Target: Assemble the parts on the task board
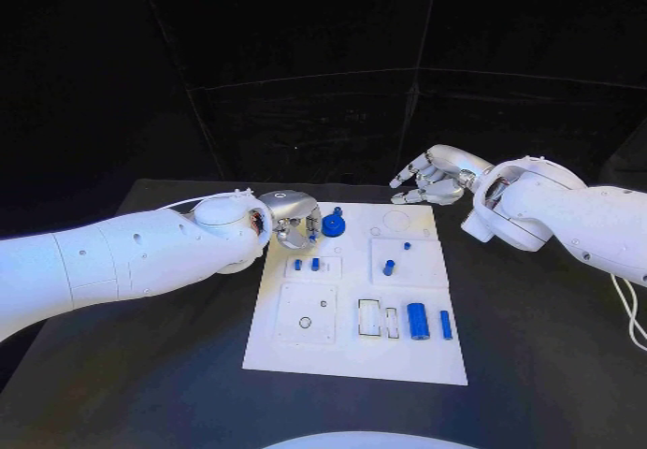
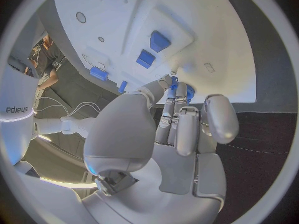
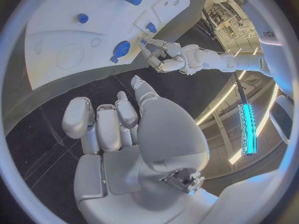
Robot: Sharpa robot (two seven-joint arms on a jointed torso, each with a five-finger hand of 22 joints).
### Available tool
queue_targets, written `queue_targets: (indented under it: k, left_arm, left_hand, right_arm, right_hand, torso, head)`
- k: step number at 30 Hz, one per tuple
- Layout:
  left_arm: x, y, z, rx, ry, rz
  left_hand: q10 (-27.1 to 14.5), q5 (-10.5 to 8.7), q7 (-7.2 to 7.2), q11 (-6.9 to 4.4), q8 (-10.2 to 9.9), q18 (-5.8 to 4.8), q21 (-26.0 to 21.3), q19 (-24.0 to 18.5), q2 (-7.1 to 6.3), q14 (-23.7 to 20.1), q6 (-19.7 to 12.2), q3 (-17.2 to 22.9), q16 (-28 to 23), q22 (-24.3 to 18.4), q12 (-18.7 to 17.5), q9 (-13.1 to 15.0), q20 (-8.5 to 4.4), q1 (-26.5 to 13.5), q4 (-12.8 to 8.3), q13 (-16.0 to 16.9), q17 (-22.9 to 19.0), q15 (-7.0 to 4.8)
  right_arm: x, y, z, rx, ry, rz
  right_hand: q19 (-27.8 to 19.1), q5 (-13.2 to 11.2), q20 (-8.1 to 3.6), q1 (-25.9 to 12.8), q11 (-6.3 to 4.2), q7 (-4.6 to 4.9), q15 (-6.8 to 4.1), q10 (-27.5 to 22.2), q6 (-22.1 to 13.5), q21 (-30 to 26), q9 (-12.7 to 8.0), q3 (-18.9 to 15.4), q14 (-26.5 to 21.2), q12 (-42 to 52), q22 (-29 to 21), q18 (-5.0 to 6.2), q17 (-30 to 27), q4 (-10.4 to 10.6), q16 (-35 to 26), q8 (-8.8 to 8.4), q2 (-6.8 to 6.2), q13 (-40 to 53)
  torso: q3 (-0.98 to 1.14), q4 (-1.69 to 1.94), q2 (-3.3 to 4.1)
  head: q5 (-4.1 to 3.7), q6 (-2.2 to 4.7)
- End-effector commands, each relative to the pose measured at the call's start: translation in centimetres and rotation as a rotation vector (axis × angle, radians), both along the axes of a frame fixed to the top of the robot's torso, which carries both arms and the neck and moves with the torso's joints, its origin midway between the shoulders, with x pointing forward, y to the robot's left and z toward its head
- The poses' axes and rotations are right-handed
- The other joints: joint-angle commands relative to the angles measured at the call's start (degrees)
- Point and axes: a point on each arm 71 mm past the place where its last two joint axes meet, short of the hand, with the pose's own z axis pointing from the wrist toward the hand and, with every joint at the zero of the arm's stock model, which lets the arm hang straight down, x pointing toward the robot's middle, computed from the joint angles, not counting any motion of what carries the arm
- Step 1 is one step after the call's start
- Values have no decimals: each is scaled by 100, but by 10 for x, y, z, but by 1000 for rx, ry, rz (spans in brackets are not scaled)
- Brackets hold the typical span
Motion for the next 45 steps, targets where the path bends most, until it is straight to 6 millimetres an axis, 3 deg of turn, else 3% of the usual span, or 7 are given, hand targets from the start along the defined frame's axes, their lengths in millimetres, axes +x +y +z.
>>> queue_targets:
  k: [1, 30, 45]
  left_arm:
    - [1, 1, -2, 17, 27, 8]
    - [0, -2, -5, 41, 63, 4]
    - [1, -2, -6, 49, 69, 10]
  left_hand:
    - [39, -12, 8, -9, -27, -114, 19, 29, -51, 234, 33, 2, 14, -2, -26, -6, -11, -2, -7, -7, -15, -18]
    - [63, -13, 0, -14, -48, -110, 8, 16, -64, 225, 49, -11, -5, -11, -48, -12, -11, -22, -1, -15, -54, -20]
    - [-217, -13, 79, 101, -310, -89, -103, -66, -187, 190, -190, -33, -58, -107, -389, -116, 50, -144, 45, -175, -169, 66]
  right_arm:
    - [0, 0, 2, 3, -10, 4]
    - [0, 1, 2, 3, -9, 6]
    - [0, 0, 2, 3, -10, 4]
  right_hand:
    - [-18, -11, -8, -2, 0, -4, -43, -37, -24, -34, -6, -45, 116, -15, -8, 70, 6, 3, -20, 29, 34, -5]
    - [-18, -11, -8, -2, 0, -4, -43, -37, -24, -34, -6, -45, 116, -15, -8, 70, 6, 3, -20, 29, 34, -5]
    - [-18, -11, -8, -2, 0, -4, -43, -37, -24, -34, -6, -45, 116, -15, -8, 70, 6, 3, -20, 29, 34, -5]
  torso:
    - [-2, 1, 3]
    - [-4, -3, 1]
    - [-2, 3, 0]
  head:
    - [-16, 1]
    - [12, -27]
    - [-2, -40]
